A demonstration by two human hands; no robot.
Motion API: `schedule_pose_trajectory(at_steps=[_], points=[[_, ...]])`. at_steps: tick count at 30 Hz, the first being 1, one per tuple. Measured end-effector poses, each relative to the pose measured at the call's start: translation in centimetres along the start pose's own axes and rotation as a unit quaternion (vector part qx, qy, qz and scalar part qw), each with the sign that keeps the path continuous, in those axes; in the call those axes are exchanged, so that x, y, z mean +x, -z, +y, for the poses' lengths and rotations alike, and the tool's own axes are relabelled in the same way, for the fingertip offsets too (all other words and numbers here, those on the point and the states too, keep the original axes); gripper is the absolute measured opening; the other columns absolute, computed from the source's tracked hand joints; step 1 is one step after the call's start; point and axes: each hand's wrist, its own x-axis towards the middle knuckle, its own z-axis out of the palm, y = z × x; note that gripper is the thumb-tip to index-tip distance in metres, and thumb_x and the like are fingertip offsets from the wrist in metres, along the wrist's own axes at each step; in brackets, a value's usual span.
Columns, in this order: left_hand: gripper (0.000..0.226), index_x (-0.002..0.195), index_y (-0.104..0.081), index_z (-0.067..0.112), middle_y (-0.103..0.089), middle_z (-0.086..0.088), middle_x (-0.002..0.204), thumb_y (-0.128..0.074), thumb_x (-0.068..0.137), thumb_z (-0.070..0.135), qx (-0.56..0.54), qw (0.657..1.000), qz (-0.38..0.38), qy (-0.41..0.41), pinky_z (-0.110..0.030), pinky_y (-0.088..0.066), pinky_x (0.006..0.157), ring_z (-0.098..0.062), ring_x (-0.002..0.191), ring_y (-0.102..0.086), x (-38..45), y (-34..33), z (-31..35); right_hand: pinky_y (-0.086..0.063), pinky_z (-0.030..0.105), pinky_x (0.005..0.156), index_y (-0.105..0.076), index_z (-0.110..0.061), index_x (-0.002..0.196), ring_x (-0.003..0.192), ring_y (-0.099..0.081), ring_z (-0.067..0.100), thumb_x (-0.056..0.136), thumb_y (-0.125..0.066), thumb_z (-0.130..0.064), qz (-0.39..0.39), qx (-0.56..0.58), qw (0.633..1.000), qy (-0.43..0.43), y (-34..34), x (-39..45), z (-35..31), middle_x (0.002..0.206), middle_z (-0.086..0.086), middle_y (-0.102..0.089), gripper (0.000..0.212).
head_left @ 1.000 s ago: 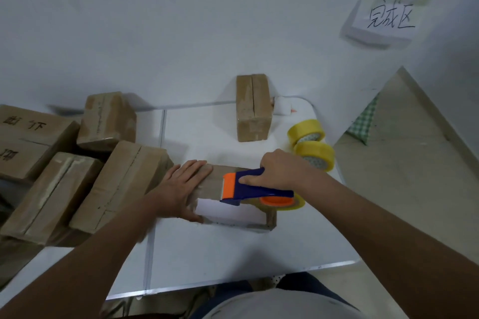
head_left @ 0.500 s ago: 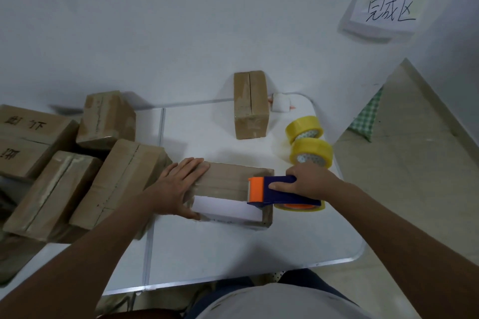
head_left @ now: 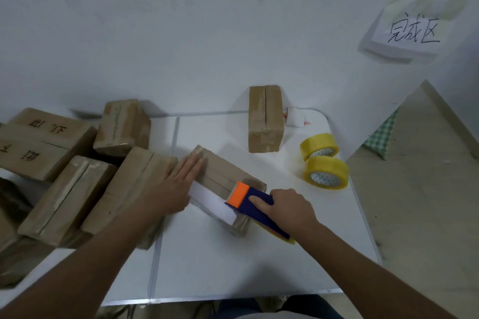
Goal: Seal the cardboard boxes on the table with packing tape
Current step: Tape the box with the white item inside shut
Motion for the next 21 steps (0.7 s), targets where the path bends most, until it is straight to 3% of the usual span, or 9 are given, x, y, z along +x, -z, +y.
schedule_pose_trajectory(at_steps=[2,4,9,12,15,18,21], points=[[0.1,0.145,0.029,0.022,0.03,0.0,0.158,-0.047,0.083,0.002,-0.062,0.998,-0.004,-0.01,-0.039,0.013,0.12,-0.018,0.148,0.025,-0.9,-0.8,1.9,-0.04,0.028,0.06,-0.042,-0.022,0.064,0.069,-0.056,0.019,0.085,-0.036,-0.078,-0.005,-0.005,1.0,0.001,0.1,0.0,-0.2,0.073,-0.001,-0.054,0.059],[0.104,0.149,0.028,0.019,0.031,0.0,0.159,-0.043,0.077,-0.005,-0.088,0.996,-0.025,-0.011,-0.04,0.014,0.121,-0.016,0.146,0.031,-1.3,-1.6,3.4,-0.04,0.029,0.06,-0.042,-0.022,0.064,0.069,-0.057,0.019,0.085,-0.035,-0.078,-0.012,-0.004,1.0,0.0,0.2,0.2,-0.2,0.072,-0.001,-0.054,0.06],[0.106,0.151,0.027,0.014,0.034,-0.003,0.158,-0.043,0.074,-0.007,-0.054,0.998,-0.024,-0.01,-0.043,0.01,0.121,-0.021,0.147,0.029,-0.9,-2.0,3.5,-0.039,0.026,0.055,-0.045,-0.02,0.065,0.064,-0.059,0.016,0.081,-0.04,-0.081,-0.069,0.063,0.995,-0.018,0.0,1.0,-0.1,0.068,-0.001,-0.056,0.062],[0.102,0.153,0.022,0.015,0.029,-0.002,0.16,-0.042,0.078,-0.006,-0.03,0.999,-0.037,-0.019,-0.043,0.008,0.121,-0.02,0.149,0.024,0.0,-1.3,2.1,-0.042,0.023,0.054,-0.047,-0.019,0.066,0.063,-0.061,0.012,0.082,-0.042,-0.079,-0.063,0.11,0.992,-0.014,-0.9,1.2,-0.9,0.068,-0.002,-0.059,0.062],[0.082,0.158,-0.002,0.02,0.012,0.005,0.165,-0.038,0.089,-0.006,-0.199,0.98,-0.006,0.02,-0.042,0.008,0.12,-0.012,0.151,0.015,1.0,-0.3,2.5,-0.051,0.027,0.061,-0.049,-0.019,0.073,0.067,-0.063,0.012,0.084,-0.041,-0.076,-0.046,0.151,0.987,-0.018,-1.8,0.8,-1.6,0.073,-0.002,-0.062,0.059],[0.051,0.157,-0.008,0.03,0.008,0.016,0.161,-0.022,0.109,0.028,-0.28,0.957,0.055,0.052,-0.043,0.007,0.12,-0.008,0.151,0.008,1.3,-1.1,3.9,-0.057,0.035,0.072,-0.05,-0.018,0.078,0.072,-0.066,0.017,0.086,-0.042,-0.073,-0.047,0.187,0.981,-0.017,-1.7,0.4,-2.2,0.08,0.002,-0.065,0.056],[0.06,0.156,0.006,0.037,0.015,0.019,0.161,-0.001,0.099,0.053,-0.225,0.971,0.045,0.07,-0.044,0.009,0.121,-0.005,0.149,0.015,1.1,-2.4,4.7,-0.058,0.043,0.078,-0.051,-0.014,0.084,0.076,-0.07,0.025,0.087,-0.046,-0.069,-0.08,0.249,0.965,-0.019,-1.0,0.3,-2.6,0.087,0.008,-0.069,0.055]])
